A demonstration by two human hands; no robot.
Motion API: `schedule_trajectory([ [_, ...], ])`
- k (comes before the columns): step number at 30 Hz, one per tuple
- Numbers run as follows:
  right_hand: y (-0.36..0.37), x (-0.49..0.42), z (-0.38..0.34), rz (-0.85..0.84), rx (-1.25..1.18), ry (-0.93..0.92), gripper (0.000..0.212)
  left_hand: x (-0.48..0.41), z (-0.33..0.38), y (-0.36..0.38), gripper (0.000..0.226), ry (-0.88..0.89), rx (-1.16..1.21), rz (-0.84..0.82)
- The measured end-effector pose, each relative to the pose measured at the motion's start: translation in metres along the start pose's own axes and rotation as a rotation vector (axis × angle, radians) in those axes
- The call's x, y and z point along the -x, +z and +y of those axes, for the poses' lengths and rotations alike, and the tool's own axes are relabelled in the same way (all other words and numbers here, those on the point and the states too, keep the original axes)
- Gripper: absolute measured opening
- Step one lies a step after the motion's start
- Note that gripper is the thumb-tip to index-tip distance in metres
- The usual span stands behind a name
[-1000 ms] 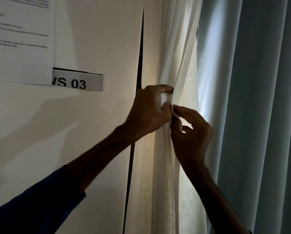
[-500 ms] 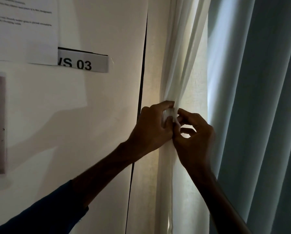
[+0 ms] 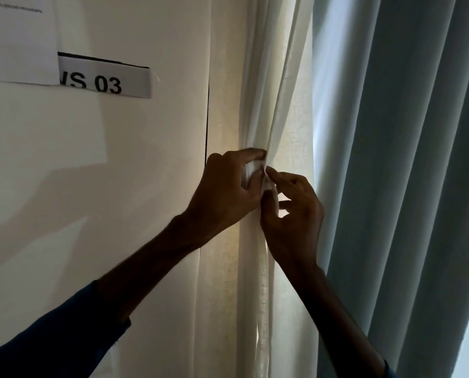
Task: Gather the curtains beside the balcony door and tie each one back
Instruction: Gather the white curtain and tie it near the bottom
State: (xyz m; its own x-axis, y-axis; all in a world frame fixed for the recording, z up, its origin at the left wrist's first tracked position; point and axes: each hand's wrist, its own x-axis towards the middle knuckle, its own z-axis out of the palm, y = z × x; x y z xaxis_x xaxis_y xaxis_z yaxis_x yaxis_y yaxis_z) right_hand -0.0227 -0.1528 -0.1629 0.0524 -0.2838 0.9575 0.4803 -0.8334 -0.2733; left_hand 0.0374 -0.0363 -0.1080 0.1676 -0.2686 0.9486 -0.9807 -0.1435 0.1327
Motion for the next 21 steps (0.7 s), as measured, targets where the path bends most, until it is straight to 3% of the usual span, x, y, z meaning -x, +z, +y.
schedule_trajectory([
  [4, -0.005, 0.0, -0.004, -0.033, -0.123, 0.176, 0.028, -0.001, 0.008, -0.006, 0.04, -0.033, 0.151, -0.101],
  [7, -0.009, 0.002, -0.008, -0.093, -0.134, 0.18, 0.042, 0.002, 0.008, -0.013, 0.057, -0.031, 0.307, -0.228],
  [9, -0.009, 0.002, -0.006, -0.105, -0.087, 0.152, 0.044, 0.005, 0.004, -0.015, 0.064, -0.005, 0.342, -0.209],
  [13, -0.009, -0.004, 0.003, -0.087, -0.098, 0.229, 0.02, 0.01, -0.004, -0.011, 0.061, -0.209, 0.499, -0.175],
  [15, -0.009, -0.006, 0.005, -0.1, -0.146, 0.27, 0.014, 0.013, -0.006, -0.008, 0.052, -0.294, 0.477, -0.131],
  [21, -0.009, -0.005, 0.007, -0.156, -0.364, 0.372, 0.016, 0.019, -0.011, 0.003, 0.031, -0.286, 0.265, -0.023],
])
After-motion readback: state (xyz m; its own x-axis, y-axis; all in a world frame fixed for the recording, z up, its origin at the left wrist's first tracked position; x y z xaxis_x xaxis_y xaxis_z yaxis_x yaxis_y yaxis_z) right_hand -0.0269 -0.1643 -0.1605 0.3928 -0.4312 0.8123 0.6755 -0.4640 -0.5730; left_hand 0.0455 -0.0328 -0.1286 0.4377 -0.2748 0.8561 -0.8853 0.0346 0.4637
